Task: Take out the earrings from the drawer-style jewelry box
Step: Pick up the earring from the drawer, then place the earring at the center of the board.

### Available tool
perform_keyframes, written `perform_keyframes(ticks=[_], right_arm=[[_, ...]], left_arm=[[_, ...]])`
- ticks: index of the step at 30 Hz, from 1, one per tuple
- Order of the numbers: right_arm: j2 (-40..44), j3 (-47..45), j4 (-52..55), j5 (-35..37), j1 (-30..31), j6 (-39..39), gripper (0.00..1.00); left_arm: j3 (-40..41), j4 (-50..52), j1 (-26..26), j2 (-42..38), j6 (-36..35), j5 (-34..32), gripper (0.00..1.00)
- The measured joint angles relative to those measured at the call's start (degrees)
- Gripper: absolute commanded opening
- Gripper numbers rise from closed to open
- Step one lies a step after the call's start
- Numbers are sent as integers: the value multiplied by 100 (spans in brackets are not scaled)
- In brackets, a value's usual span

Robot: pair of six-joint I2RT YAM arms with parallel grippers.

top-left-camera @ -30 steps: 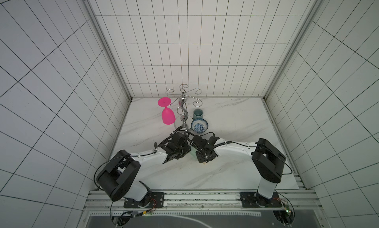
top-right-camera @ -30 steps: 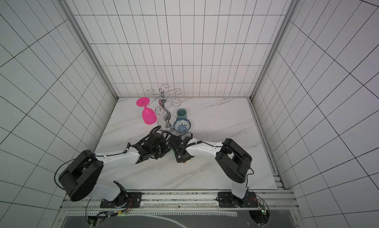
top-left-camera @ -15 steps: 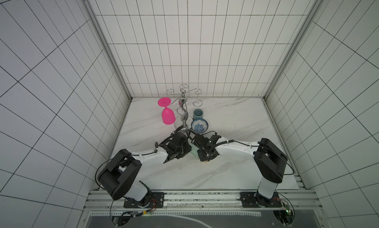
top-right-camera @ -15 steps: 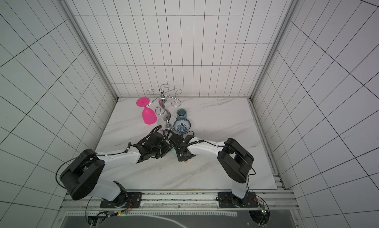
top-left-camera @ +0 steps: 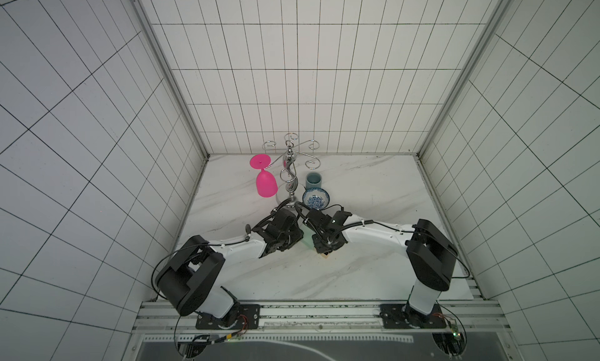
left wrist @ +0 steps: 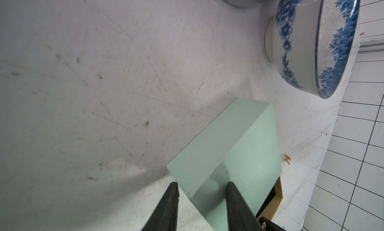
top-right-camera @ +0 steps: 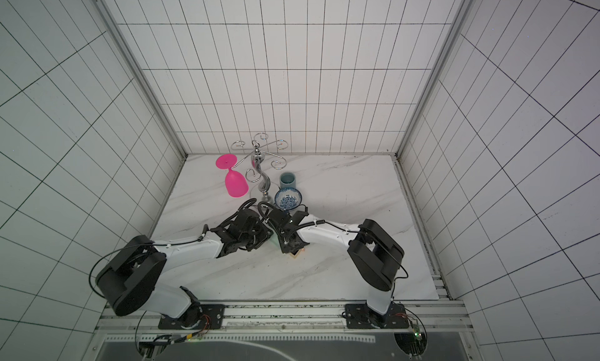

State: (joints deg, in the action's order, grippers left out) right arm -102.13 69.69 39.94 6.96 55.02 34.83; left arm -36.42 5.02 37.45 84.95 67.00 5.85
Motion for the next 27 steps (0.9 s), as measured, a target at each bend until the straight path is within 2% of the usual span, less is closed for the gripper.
perform_keyframes(ticks=[14,19,27], right_arm=[[358,24,146,-9,-271,0,18],[984,-168,76,-13,-791,-59,18],[1554,-1305,-26,-26,-1650,-280,18]], left_arm=[[-61,-2,0,57,-22,0,38],[-70,9,0,59,-33,0,38],[-138,125,0,61,-63,0,38]])
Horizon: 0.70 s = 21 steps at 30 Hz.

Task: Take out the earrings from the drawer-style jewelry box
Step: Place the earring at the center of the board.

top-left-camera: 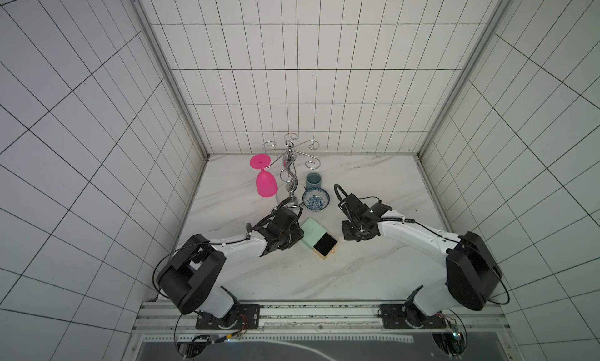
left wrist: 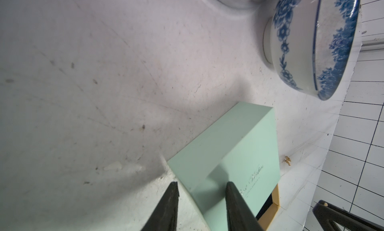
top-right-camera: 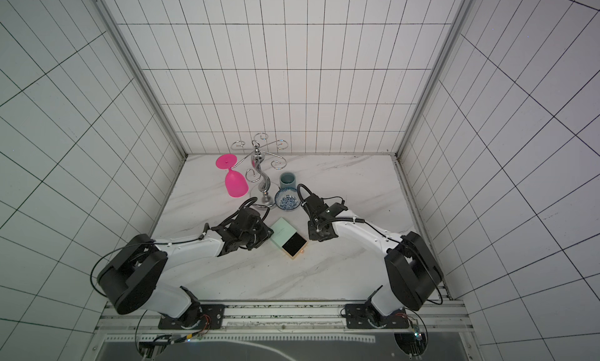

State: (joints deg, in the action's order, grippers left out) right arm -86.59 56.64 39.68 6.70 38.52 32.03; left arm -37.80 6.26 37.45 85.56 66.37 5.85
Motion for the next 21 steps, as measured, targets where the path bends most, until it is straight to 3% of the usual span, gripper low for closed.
perform_keyframes(ticks=[7,21], right_arm=[[20,-638,-221,-87,-286,-129,18],[-295,-678,-625,-173,-407,-278,20]], left_arm=[[-28,44,0,2,-2,0,38],[-46,87,0,2,-42,0,38]])
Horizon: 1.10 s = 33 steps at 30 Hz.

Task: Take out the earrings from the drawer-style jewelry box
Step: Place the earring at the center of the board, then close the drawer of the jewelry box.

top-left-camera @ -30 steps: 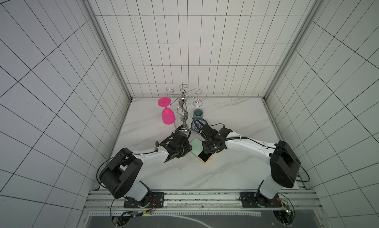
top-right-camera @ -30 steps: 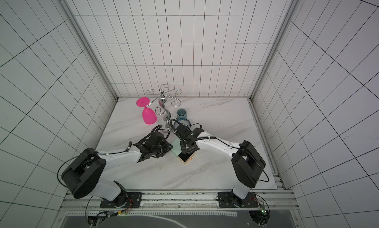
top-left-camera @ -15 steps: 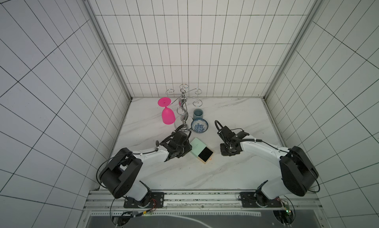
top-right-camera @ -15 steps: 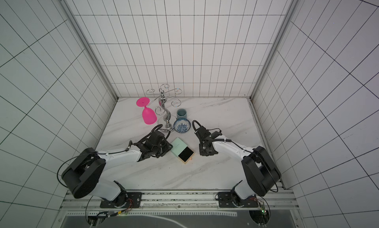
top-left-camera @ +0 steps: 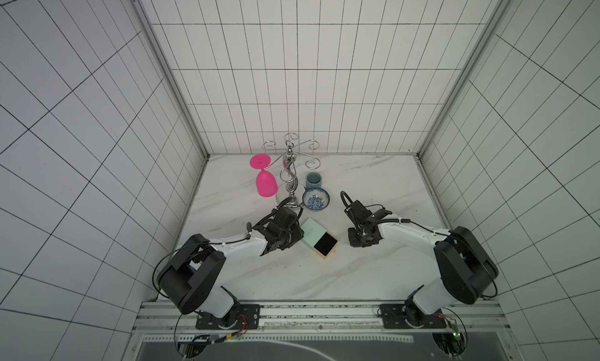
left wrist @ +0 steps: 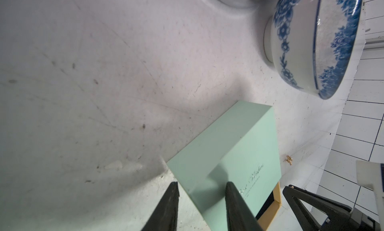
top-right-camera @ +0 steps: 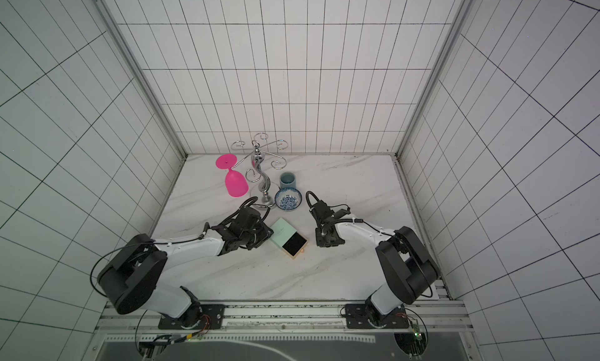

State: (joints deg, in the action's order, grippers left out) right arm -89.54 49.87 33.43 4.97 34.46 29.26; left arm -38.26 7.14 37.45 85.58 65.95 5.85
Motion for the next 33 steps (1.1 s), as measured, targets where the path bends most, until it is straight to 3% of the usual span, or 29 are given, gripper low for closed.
perform_keyframes(ticks=[6,16,19,21,26,29,33], right_arm=[[-17,0,-24,-39,-63,-42,30],[201,2,81,-72,-70,-42,32],[793,0,111,-92,-70,-11,27],[1368,-120,-125,-225,-72,37,17],[2500,-1161,-977,-763,-42,168,8],[2430,-1469,-1126,-946,111,223,7],[1891,-1473,-1397,-1025,778,317,7]], left_arm=[[0,0,0,0,-2,0,38],[-22,7,0,2,-4,2,38],[-52,17,0,28,-7,9,38],[-74,17,0,59,-11,15,38],[-76,20,0,70,-33,26,38],[-87,22,0,72,-44,26,38],[-96,31,2,76,-46,28,38]])
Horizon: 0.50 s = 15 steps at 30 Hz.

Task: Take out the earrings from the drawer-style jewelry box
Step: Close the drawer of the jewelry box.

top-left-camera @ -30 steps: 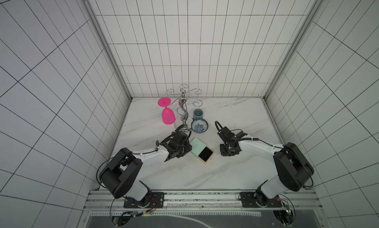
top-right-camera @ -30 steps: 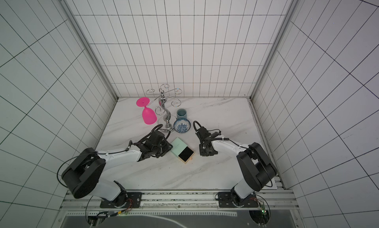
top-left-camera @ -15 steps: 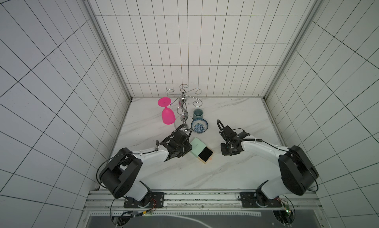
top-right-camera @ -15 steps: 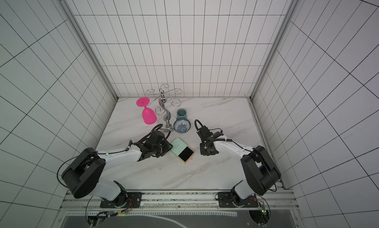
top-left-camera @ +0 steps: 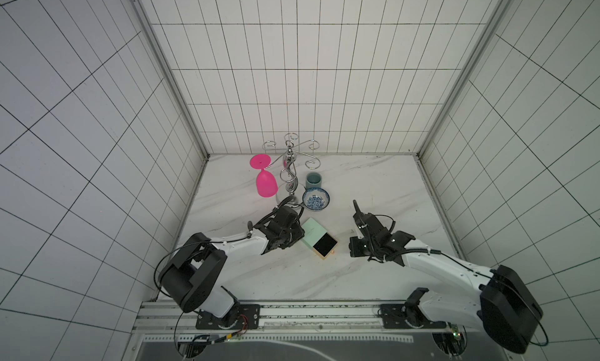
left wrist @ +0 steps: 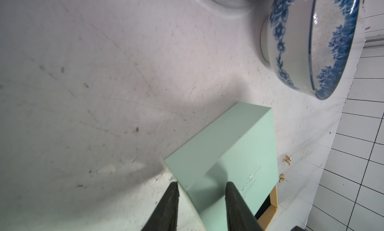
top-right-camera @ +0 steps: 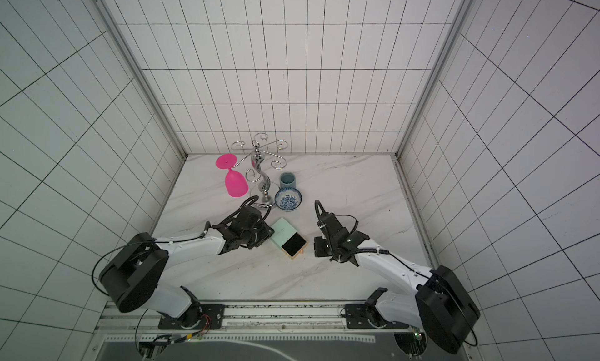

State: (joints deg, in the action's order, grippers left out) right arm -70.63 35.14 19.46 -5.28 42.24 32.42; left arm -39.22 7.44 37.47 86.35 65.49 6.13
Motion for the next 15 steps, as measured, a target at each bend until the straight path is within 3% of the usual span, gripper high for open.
perform_keyframes(ticks=[5,15], right_arm=[[-588,-2,-258,-46,501,203,6],[-1027,7,-728,9,505,267,6]], left_arm=[[-9,11,22,2,0,-2,38],[-63,9,46,63,0,-2,38]])
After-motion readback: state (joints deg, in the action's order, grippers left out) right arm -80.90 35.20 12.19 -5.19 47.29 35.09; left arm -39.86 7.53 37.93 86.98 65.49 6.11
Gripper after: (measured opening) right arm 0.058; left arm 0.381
